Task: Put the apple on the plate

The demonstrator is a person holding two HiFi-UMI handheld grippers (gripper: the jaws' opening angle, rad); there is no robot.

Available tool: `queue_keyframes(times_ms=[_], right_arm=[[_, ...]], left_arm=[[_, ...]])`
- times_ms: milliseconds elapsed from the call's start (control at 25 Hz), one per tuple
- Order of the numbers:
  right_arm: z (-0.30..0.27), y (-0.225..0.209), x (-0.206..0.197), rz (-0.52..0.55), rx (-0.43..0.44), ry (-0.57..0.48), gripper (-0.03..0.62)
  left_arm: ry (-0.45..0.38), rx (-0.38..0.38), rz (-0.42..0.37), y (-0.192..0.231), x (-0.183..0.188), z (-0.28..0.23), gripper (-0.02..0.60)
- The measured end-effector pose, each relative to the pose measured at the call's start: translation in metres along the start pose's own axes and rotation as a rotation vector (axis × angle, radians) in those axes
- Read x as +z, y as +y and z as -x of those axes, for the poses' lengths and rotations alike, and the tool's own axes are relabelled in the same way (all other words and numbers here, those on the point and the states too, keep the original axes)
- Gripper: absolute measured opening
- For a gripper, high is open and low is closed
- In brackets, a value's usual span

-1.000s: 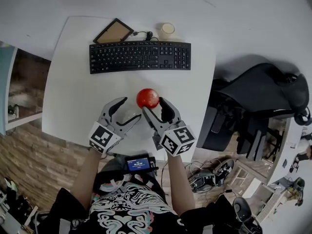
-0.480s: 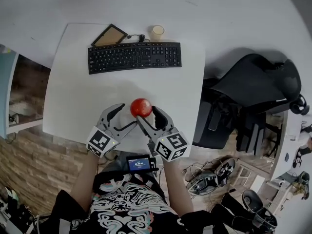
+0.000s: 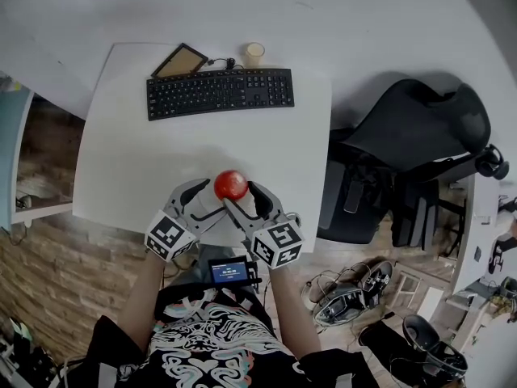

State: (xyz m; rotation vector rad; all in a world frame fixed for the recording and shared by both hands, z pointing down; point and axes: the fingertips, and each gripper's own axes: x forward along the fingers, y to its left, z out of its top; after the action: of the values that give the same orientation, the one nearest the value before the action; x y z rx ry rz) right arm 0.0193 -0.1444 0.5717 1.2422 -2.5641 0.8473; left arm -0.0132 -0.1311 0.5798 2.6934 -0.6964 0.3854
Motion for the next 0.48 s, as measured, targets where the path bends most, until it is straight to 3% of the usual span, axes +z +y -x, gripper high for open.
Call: queue_keyframes(times_ms=[240,480], right_arm=[[-0.006,0.000,-0.022,0.018,-0.007,0.057,0.301],[-0.018,-0.007,-0.035,0.104,-0.008,0.135,0.301]], left_arm=[[0.078,-0.021,-0.004,-0.007,-0.021,-0.007,0.313],[0.167,-0.018,-0.110,0.002,-0.036,-0.016,0.313]])
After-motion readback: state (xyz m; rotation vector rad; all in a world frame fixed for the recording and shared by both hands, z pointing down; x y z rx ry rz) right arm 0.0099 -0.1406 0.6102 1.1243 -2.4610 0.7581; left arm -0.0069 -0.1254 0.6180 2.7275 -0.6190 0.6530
